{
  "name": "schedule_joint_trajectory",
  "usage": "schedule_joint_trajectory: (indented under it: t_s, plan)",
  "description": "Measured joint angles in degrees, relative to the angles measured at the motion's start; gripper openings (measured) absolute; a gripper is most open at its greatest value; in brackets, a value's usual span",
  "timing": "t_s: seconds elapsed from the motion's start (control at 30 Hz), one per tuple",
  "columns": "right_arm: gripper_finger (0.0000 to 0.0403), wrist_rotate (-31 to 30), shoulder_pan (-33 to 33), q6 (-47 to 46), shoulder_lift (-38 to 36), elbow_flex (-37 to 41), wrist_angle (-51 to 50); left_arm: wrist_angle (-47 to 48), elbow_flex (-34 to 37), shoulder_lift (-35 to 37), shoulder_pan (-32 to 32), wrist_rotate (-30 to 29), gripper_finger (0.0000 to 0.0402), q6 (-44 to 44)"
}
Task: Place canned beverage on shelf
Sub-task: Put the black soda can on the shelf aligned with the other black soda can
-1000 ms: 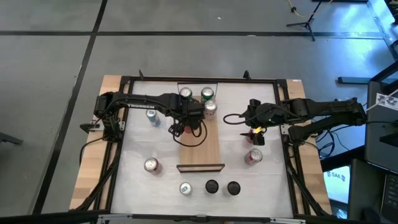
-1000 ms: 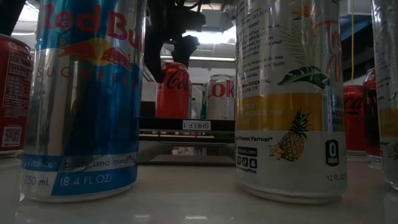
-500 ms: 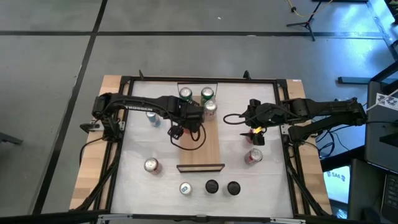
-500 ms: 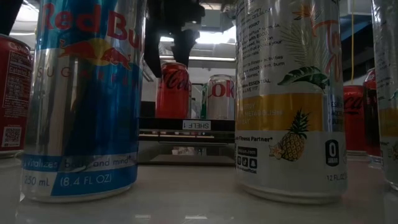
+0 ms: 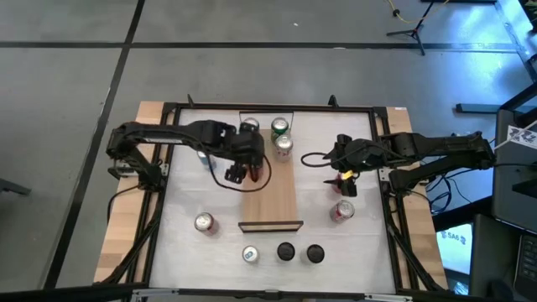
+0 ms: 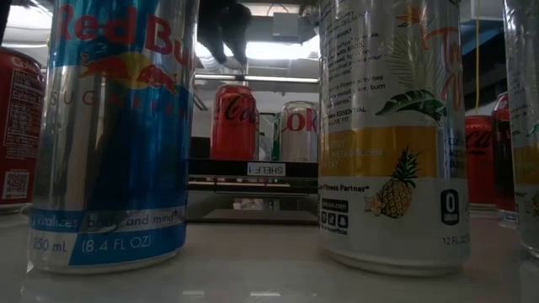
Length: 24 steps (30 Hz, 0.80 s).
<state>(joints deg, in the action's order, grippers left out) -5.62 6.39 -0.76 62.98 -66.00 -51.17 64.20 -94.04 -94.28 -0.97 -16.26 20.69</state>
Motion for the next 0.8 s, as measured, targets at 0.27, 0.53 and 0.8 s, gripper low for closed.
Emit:
schedule_joint_trajectory:
  t_s: [0.27, 0.53, 0.8]
  plan:
    - [0.0356, 1.33, 0.00, -2.18, 0.00, -2.56, -6.17, 1.10, 0.00, 6.62, 0.04, 1.38, 0.0378, -12.61]
    - [0.0356, 2.16, 0.02, -6.79, -0.02, -3.78, -16.23, -5.95, 10.85, 18.94, 1.96, 0.30, 0.0378, -20.41]
    - [0.0356, 3.69, 0.00, -8.65, -0.02, -3.77, -21.67, -22.86, 31.09, 31.95, 4.99, 0.25, 0.0378, -26.58]
